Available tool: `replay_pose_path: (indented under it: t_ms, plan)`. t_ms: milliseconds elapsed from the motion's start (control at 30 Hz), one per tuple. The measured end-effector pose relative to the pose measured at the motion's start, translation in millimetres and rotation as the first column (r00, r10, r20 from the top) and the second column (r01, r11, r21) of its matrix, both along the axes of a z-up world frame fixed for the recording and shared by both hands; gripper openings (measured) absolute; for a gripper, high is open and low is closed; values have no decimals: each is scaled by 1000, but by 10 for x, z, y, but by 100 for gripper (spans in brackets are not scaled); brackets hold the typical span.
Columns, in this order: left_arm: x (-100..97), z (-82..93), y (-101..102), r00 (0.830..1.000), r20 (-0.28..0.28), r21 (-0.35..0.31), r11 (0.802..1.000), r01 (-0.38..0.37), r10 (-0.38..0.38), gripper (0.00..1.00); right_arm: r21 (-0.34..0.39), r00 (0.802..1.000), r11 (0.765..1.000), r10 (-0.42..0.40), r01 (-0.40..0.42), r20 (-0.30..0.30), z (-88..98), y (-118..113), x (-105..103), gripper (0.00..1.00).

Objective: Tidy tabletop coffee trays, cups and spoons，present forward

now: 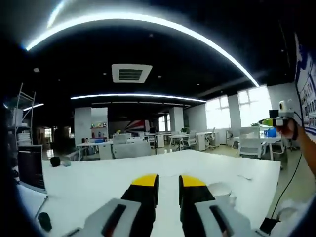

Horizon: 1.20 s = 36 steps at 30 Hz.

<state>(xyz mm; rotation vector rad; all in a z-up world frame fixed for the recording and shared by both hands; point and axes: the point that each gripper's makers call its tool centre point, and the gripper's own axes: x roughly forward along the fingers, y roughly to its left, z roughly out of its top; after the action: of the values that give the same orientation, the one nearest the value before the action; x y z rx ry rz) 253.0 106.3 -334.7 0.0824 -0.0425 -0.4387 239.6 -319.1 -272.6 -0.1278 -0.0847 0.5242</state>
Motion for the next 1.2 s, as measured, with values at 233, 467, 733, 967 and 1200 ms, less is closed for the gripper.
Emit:
replay_pose_path:
  t_ms: [233, 467, 733, 967, 1200]
  plan:
    - [-302, -118, 292, 991, 97, 56, 993, -100, 94, 19, 27, 993, 994, -107, 105, 58, -410, -472, -55, 38]
    - [-509, -483, 519, 984, 86, -60, 987, -150, 155, 19, 59, 965, 965, -258, 256, 38, -967, -1010, -155, 41]
    - [-499, -663, 531, 984, 48, -83, 982, -169, 174, 19, 111, 955, 949, -296, 295, -1, -1231, -1173, -281, 39]
    - [-434, -702, 416, 987, 37, -76, 986, -151, 154, 19, 119, 949, 943, -314, 312, -4, -1234, -1241, -274, 39]
    - [-362, -792, 414, 985, 38, -59, 985, -163, 165, 19, 134, 949, 939, -313, 315, -38, -1383, -1317, -247, 40]
